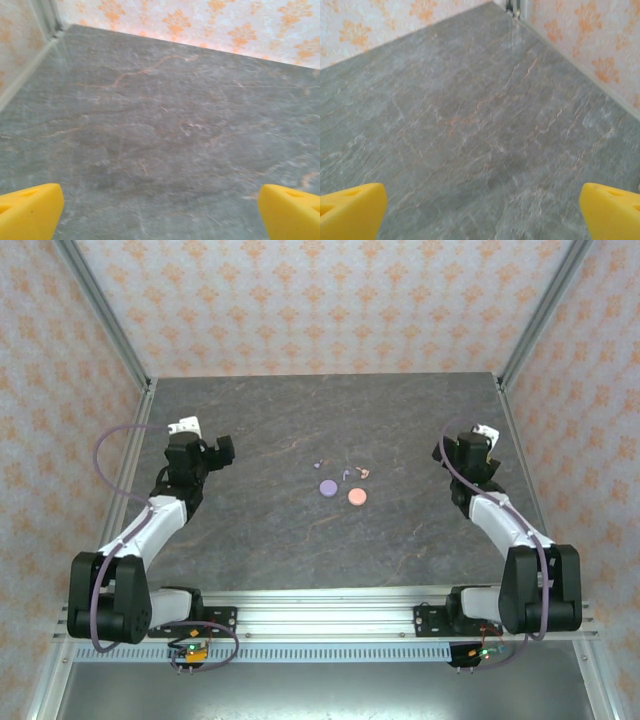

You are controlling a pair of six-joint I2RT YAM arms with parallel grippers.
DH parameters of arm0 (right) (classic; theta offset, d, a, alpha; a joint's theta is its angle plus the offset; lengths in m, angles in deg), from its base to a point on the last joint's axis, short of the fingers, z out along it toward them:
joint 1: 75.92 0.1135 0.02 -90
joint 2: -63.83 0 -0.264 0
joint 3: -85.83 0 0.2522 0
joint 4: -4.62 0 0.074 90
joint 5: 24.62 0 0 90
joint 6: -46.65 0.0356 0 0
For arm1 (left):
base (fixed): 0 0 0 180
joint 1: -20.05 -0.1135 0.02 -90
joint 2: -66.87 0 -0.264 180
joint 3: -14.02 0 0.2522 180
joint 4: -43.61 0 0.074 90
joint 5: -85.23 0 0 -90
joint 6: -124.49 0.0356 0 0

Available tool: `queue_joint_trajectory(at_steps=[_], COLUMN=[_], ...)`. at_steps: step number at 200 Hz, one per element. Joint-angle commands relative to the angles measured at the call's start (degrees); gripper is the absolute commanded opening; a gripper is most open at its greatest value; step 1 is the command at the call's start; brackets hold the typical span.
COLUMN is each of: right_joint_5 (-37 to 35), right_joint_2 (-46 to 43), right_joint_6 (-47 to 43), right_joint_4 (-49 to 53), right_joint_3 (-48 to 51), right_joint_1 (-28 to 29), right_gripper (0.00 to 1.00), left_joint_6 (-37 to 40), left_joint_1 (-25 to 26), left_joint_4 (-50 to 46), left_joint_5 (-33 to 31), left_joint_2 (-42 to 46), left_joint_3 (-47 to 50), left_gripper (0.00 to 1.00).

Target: Insert wireless bluetooth earbuds into charging case

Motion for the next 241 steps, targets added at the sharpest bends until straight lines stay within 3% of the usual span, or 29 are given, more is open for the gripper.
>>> queue_joint_trajectory(at_steps=[1, 24, 64, 96, 111, 173, 211, 241], right_joint_5=[11.3, 23.2, 33.3, 32.9, 33.2, 32.2, 30.1, 28.5], right_joint_2=[-0.7, -0.6, 0.0, 4.6, 7.6, 17.3, 24.0, 27.2], right_joint_6=[4.3, 4.6, 5.2, 7.1, 7.7, 11.5, 15.6, 17.9], right_joint_4=[18.3, 23.1, 23.2, 23.7, 24.6, 23.2, 23.0, 22.2], right_joint_3=[-3.3, -5.3, -6.1, -8.8, -11.1, -18.5, -23.0, -24.9], right_joint_1=[0.2, 0.8, 8.2, 15.9, 19.3, 29.7, 33.1, 34.6], right_gripper=[0.99, 1.00, 0.95, 0.78, 0.65, 0.36, 0.20, 0.15], left_joint_6=[-4.9, -4.1, -4.9, -5.4, -5.8, -7.4, -9.7, -11.0], left_joint_1=[2.8, 8.8, 16.5, 20.7, 22.1, 25.4, 26.1, 26.3], left_joint_4=[-14.3, -21.4, -25.6, -26.9, -27.6, -30.7, -31.9, -31.2], left_joint_5=[8.6, 11.7, 18.2, 20.2, 20.5, 20.4, 21.0, 21.7], left_joint_2=[1.5, 0.5, -7.1, -15.8, -19.5, -31.9, -36.8, -39.6], left_joint_3=[-2.8, -6.3, -11.7, -17.5, -20.3, -31.3, -34.8, -35.6], left_gripper=[1.00, 0.99, 0.75, 0.55, 0.48, 0.26, 0.21, 0.20])
